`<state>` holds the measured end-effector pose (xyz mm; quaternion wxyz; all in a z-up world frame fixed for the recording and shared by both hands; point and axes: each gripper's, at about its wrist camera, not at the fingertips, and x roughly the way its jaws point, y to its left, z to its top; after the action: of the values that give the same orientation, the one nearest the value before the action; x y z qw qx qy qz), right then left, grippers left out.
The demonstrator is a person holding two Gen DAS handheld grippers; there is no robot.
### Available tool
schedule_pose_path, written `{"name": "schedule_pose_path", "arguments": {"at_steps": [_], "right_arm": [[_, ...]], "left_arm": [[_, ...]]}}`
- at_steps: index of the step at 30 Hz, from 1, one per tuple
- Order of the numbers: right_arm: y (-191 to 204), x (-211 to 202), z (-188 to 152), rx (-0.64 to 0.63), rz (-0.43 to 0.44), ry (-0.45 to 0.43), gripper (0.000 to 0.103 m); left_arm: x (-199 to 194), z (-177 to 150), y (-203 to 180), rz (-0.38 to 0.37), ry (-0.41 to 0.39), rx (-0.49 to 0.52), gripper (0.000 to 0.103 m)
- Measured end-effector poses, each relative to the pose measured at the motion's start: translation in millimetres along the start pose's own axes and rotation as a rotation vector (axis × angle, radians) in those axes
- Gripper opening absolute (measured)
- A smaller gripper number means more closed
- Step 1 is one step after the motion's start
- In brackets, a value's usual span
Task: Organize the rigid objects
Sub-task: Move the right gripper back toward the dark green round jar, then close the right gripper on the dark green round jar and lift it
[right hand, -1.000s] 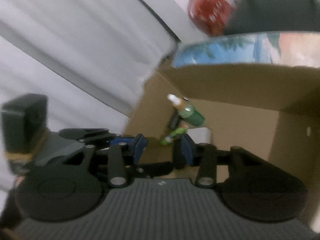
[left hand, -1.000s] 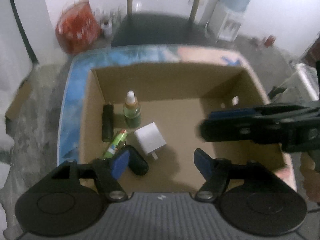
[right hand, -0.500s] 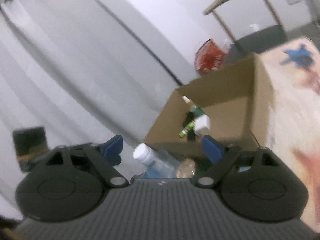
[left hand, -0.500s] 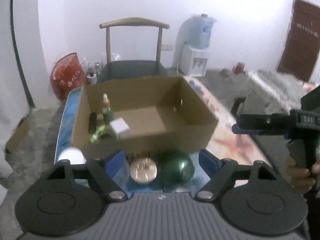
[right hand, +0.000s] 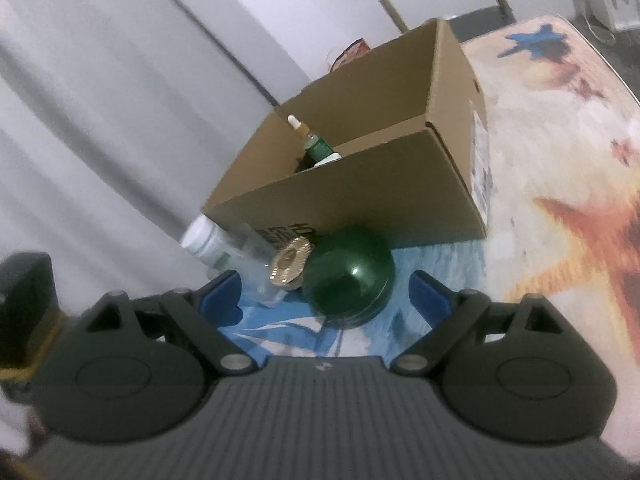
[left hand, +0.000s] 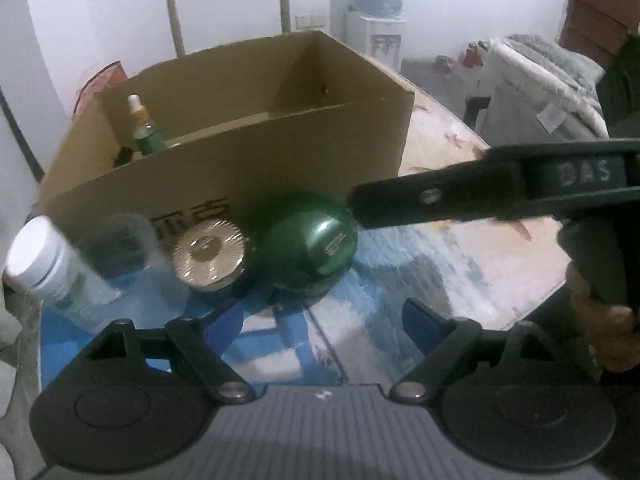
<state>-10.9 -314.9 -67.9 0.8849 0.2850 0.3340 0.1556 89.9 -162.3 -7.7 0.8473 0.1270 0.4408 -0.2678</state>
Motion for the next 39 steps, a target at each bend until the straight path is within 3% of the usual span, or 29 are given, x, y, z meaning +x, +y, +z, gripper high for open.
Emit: {"name": "schedule_pose_path", "arguments": {"at_steps": [9,17,34,39], "right_arm": [[-2.0,51.9,18.7,-0.132,0.013,0.079,0.087],[-10.2,74.3,23.1,-0.144,0.023,0.131,0.072],[-35.7,9.1,-2.8,-0.052,-0.072,0.113,0.073],[-39.9,-6.5,-10.7,-0.024,-0.091,0.100,0.073]], "left_arm": [[32.5,6.8,-0.3,-0.009,0.023,-0.029,0.088],[42.9,2.8,-2.5,0.028,-0.001,-0.023,0.088],[22.7,-23.1,-59.8,-0.121,-0.045,0.147,0.088],[18.0,-28.4,-59.9,-0.099,-0.061,0.183,0.087]]}}
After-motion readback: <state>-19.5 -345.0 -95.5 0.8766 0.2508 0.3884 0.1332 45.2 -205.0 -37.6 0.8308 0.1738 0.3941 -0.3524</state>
